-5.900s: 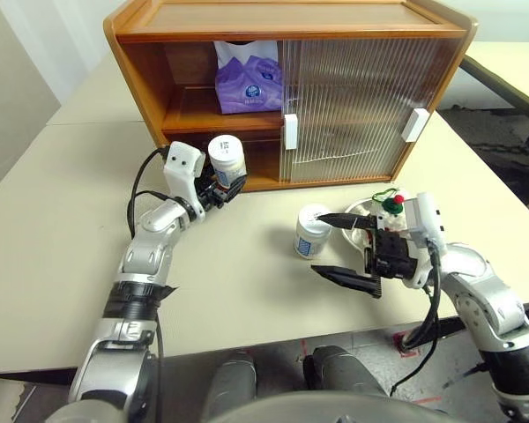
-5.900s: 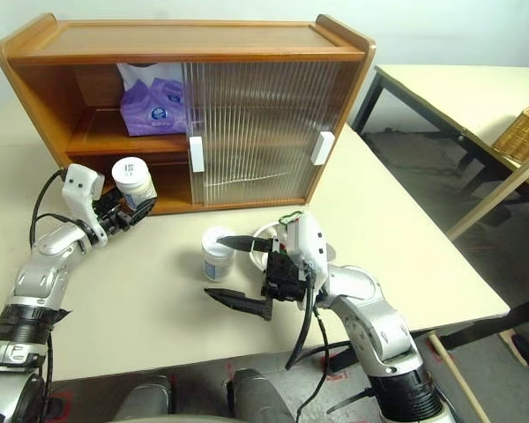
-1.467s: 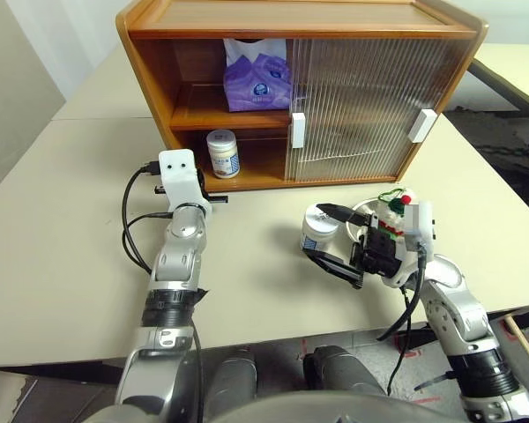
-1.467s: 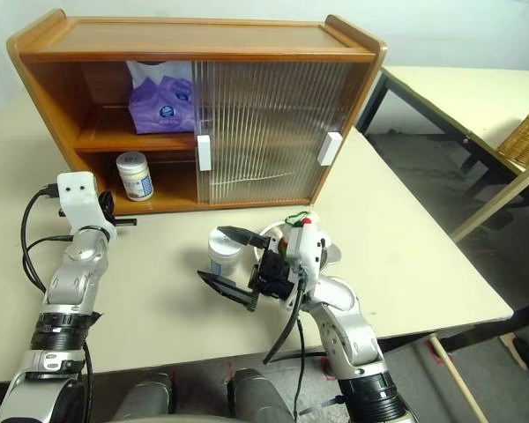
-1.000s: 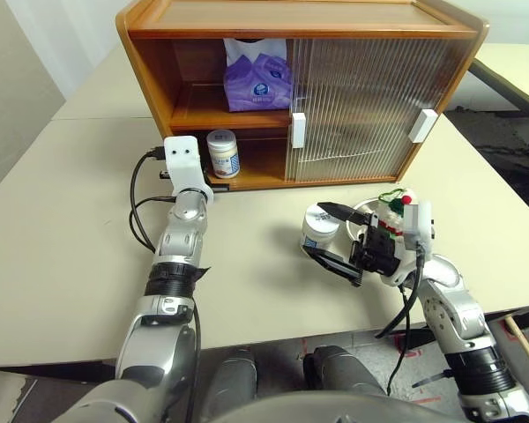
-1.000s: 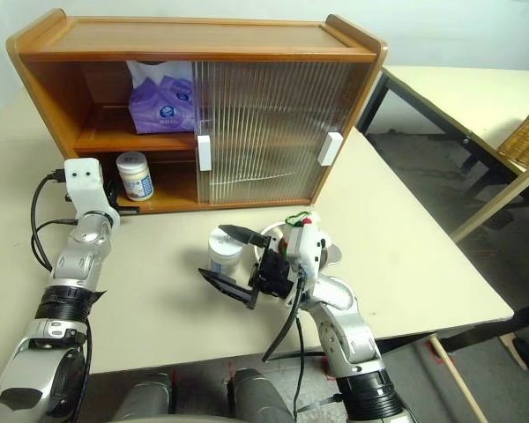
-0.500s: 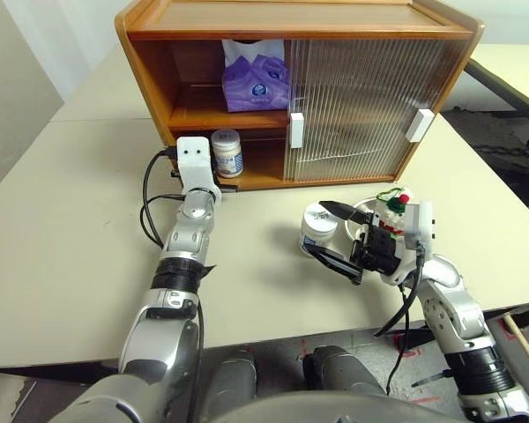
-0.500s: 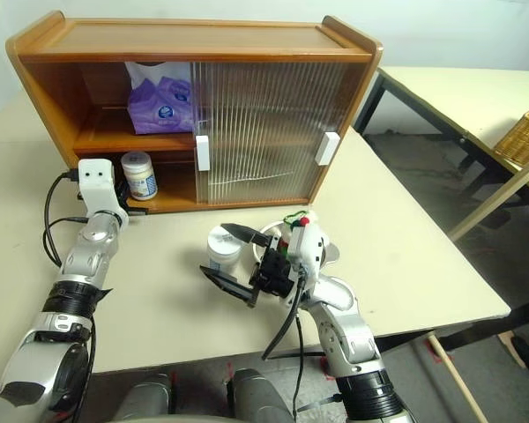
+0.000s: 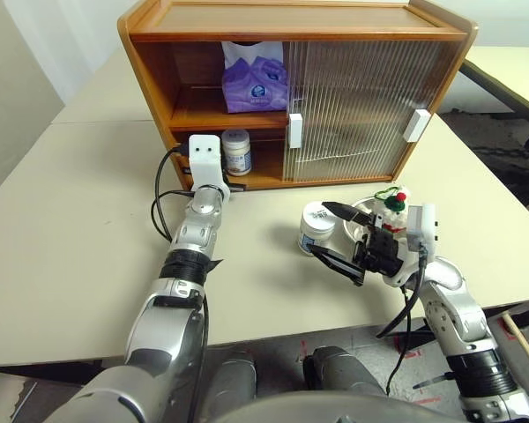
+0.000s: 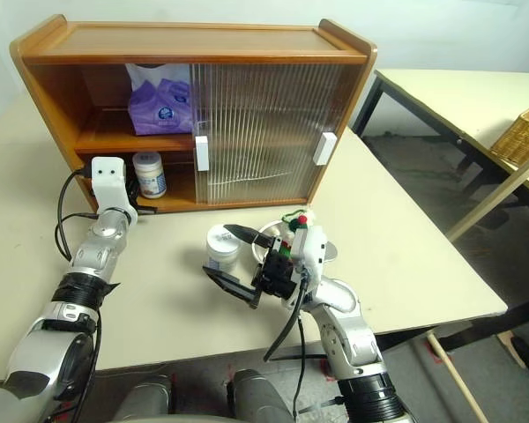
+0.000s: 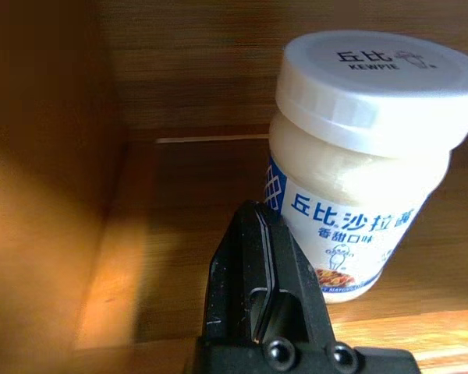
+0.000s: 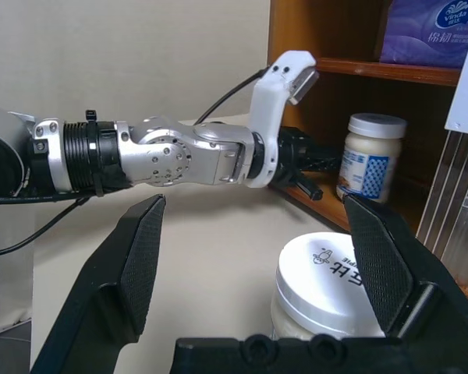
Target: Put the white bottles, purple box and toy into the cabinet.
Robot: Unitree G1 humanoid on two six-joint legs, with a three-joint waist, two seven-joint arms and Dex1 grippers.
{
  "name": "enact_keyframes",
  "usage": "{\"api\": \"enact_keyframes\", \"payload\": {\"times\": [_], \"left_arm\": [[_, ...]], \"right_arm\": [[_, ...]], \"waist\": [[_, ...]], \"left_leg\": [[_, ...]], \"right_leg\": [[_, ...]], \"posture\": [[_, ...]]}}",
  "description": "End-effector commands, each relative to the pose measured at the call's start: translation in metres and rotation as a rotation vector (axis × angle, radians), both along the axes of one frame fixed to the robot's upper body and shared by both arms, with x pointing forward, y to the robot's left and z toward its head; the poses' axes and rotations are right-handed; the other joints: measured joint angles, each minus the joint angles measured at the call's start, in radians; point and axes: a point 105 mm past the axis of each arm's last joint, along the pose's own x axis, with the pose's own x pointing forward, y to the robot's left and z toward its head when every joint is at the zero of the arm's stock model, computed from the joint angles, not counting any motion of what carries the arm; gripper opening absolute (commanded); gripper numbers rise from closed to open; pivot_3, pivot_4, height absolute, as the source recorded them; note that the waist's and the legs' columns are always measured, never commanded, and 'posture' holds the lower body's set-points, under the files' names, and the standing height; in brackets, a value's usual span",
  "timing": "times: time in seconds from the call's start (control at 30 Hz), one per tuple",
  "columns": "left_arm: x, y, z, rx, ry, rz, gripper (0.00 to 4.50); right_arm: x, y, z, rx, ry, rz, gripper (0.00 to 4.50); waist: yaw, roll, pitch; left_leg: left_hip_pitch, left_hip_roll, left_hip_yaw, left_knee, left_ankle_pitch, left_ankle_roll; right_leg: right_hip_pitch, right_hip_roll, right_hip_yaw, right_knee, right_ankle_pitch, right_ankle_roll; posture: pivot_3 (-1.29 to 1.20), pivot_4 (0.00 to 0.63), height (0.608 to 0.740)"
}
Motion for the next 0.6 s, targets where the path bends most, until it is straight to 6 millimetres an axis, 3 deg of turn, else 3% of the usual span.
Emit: {"api": "enact_keyframes", "payload": {"times": [0.03, 0.6], "left_arm": [[0.004, -0.009, 0.002, 0.021, -0.003, -0.037, 0.03], [0.012, -0.034, 0.001, 0.028, 0.009, -0.12, 0.03]], "right_arm": [[0.001, -0.004, -0.001, -0.002, -0.003, -0.016, 4.5], [-0.001, -0.006, -0.004, 0.005, -0.001, -0.026, 4.5]], "waist": [[-0.004, 0.0, 0.0], [-0.013, 0.0, 0.0]], "left_leg": [[0.0, 0.0, 0.0, 0.0, 0.0, 0.0], [0.0, 0.0, 0.0, 0.0, 0.0, 0.0]], "right_leg": [[0.0, 0.0, 0.0, 0.0, 0.0, 0.0], [0.0, 0.0, 0.0, 0.0, -0.001, 0.001]], "posture": [[-0.13, 0.025, 0.74], [-0.15, 0.023, 0.74]]}}
